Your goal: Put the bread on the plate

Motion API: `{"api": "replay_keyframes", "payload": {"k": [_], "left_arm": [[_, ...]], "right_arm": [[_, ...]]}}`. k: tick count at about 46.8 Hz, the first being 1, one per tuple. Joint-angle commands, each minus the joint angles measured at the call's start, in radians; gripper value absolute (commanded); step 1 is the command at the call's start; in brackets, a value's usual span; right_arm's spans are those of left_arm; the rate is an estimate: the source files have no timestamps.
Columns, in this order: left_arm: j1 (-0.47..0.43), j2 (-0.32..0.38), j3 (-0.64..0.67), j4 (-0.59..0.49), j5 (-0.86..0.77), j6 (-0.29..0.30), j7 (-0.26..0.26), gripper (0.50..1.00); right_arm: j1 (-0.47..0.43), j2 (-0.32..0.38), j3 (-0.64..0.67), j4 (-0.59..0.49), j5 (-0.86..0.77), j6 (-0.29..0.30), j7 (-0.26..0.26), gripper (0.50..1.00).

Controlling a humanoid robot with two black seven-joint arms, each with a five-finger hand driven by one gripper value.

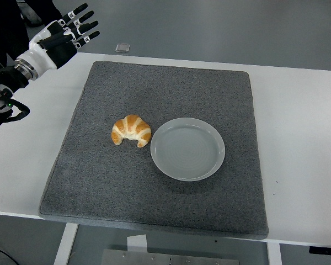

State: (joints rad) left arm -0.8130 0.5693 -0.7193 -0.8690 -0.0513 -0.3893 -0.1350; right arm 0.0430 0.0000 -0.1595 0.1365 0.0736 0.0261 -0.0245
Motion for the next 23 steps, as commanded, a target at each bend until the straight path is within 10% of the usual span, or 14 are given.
{"api": "replay_keyframes", "payload": {"k": [1,23], "left_arm": [[0.0,-0.002,0.001,0.001,0.002,-0.003,0.0,0.992],[-0.002,-0.002,0.001,0.004,0.01,-0.003,0.0,0.992]], "right_arm": [[0.0,0.0,0.0,0.0,0.0,0.0,0.0,0.952],[0.0,0.0,0.0,0.0,0.0,0.0,0.0,0.952]]}}
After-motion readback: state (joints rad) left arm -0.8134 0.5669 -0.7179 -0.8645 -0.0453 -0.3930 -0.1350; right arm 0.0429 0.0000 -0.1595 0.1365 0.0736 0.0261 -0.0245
